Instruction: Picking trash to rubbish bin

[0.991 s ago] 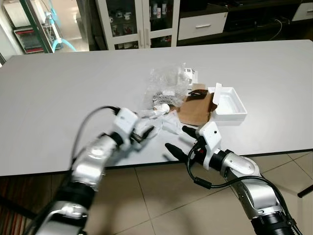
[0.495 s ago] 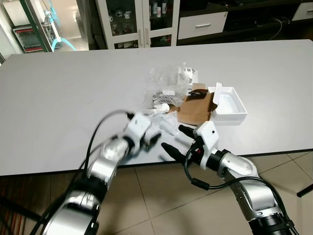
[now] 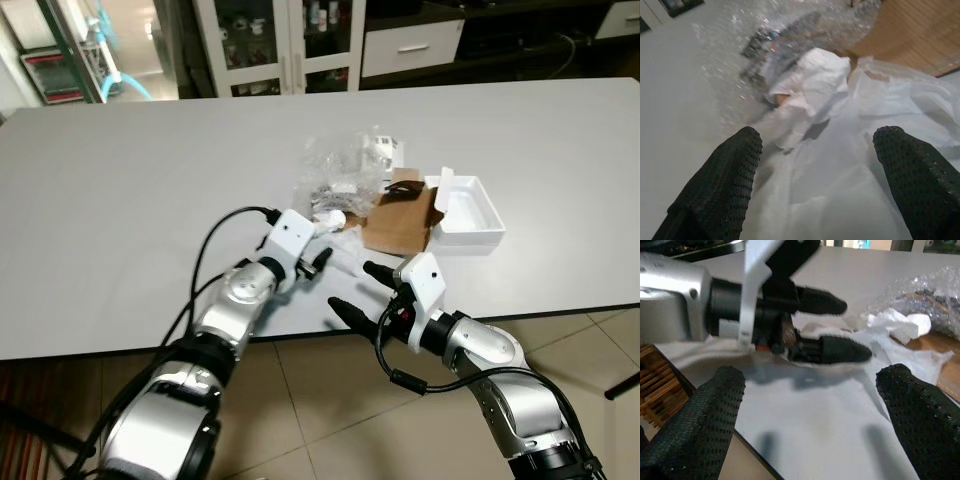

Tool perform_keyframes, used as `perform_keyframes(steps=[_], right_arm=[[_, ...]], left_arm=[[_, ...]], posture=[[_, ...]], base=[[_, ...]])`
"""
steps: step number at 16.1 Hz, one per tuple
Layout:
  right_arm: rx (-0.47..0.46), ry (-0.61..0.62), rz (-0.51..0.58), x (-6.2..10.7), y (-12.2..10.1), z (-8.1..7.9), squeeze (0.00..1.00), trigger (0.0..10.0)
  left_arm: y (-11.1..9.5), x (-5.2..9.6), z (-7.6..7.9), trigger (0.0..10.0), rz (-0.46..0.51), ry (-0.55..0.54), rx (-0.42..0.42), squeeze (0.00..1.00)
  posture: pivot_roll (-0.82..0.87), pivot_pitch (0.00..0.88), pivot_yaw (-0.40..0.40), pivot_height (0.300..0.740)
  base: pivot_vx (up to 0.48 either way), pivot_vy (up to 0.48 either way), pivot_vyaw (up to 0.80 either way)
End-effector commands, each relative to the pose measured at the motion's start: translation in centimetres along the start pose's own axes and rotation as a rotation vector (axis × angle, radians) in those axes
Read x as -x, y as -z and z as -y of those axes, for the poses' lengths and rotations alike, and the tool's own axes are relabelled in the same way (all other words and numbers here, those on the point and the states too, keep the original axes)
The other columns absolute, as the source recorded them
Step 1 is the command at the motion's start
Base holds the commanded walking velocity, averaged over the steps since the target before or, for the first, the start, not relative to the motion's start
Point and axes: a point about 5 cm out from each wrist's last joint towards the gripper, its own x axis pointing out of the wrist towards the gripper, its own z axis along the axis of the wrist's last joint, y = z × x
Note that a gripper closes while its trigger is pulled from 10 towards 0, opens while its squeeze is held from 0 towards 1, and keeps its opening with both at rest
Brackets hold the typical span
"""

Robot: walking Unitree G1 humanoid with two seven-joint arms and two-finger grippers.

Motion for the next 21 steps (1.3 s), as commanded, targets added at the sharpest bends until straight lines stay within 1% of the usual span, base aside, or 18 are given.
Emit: perform_keyframes(steps=[1,2,5,8,10,11,12,13,21], right_arm=[[0.001,0.004,0.012,0.1,-0.4,-0.1,0.00,10.0],[0.001,0.005,0.012,0.2,-0.4,-0.1,0.00,10.0],[-0.001,0.005,0.012,0.2,-0.4,-0.1,0.00,10.0],[-0.003,0.007,0.010,0.2,-0.4,-0.1,0.00,10.0],[-0.005,0.007,0.008,0.2,-0.4,-0.1,0.00,10.0],[-0.006,0.006,0.008,0.2,-0.4,-0.1,0.00,10.0],[-0.005,0.006,0.007,0.2,-0.4,-0.1,0.00,10.0],[-0.005,0.008,0.007,0.2,-0.4,-0.1,0.00,10.0],[-0.006,0.006,0.003,0.1,-0.3,0.0,0.00,10.0]], left_arm=[[-0.2,-0.3,0.1,10.0,-0.001,0.003,0.017,0.00],[0.0,-0.3,0.2,10.0,-0.011,0.003,0.018,0.00],[1.3,-0.3,0.4,10.0,-0.102,-0.012,0.001,0.00],[2.0,-0.2,0.3,10.0,-0.152,-0.042,-0.001,0.00],[2.2,-0.1,0.3,10.0,-0.176,-0.048,-0.018,0.00],[2.3,-0.1,0.3,7.8,-0.182,-0.050,-0.013,0.00],[2.4,-0.2,0.4,3.2,-0.192,-0.051,-0.008,0.00],[2.4,-0.2,0.5,0.0,-0.195,-0.050,-0.007,0.00],[2.5,-0.3,1.1,0.0,-0.195,-0.034,-0.013,0.00]], posture=[[-0.11,0.063,0.046,0.740],[-0.11,0.064,0.046,0.740],[-0.11,0.065,0.045,0.740],[-0.11,0.067,0.043,0.740],[-0.11,0.066,0.041,0.740],[-0.11,0.066,0.043,0.740],[-0.11,0.065,0.041,0.740],[-0.11,0.066,0.041,0.740],[-0.11,0.059,0.043,0.740]], base=[[0.000,0.000,0.00],[0.000,0.000,0.00],[0.000,0.000,0.00],[0.000,0.000,0.00],[0.000,0.000,0.00],[0.000,0.000,0.00],[0.000,0.000,0.00],[0.000,0.000,0.00],[0.000,0.000,0.00]])
